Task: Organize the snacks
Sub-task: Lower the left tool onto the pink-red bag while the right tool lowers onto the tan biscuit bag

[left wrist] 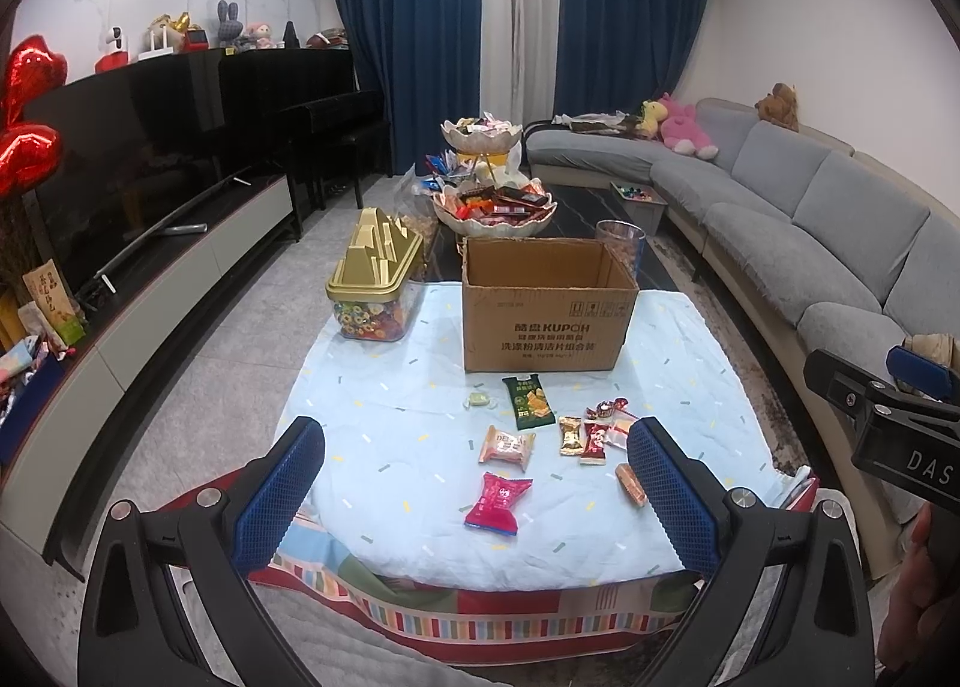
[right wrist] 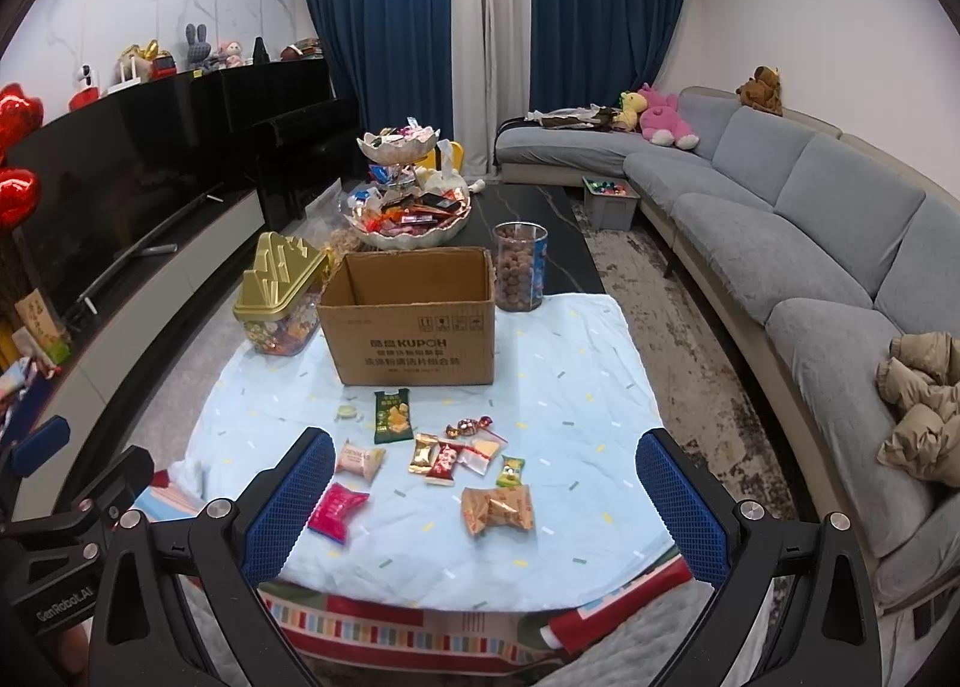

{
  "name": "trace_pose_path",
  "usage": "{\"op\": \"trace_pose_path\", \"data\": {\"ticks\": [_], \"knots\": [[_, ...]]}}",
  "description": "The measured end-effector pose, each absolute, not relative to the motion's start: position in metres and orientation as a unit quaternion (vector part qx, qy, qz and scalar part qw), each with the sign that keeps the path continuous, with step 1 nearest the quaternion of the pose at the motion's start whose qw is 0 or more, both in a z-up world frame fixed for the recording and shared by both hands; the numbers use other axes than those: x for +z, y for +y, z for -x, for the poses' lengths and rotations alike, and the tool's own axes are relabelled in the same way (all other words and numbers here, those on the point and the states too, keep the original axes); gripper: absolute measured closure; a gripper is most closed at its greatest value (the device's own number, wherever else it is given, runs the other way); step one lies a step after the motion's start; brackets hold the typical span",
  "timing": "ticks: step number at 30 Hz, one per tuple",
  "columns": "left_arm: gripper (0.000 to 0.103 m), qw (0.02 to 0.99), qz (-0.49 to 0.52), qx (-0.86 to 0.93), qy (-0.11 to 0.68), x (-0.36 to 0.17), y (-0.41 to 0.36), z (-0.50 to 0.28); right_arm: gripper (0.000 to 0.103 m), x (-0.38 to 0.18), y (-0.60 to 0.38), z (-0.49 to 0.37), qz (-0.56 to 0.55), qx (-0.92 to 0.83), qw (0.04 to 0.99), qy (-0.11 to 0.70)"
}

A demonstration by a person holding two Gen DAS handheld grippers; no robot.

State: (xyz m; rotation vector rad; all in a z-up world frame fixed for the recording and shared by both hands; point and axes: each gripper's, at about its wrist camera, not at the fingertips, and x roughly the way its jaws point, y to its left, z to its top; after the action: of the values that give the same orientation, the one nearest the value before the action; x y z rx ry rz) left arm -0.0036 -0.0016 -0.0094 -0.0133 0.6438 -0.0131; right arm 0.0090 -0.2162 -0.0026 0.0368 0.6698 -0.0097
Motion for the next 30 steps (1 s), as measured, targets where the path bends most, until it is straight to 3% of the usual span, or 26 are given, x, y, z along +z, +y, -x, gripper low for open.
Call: {"op": "trace_pose_path", "data": {"ticks": [30], "knots": [[0.0, 0.906, -0.038, -0.02, 0.421, -0.093, -0.015, -0.086, 0.001, -0.09, -0.218, -0.104, -0.001, -0.017, 0.904, 0.426]]}}
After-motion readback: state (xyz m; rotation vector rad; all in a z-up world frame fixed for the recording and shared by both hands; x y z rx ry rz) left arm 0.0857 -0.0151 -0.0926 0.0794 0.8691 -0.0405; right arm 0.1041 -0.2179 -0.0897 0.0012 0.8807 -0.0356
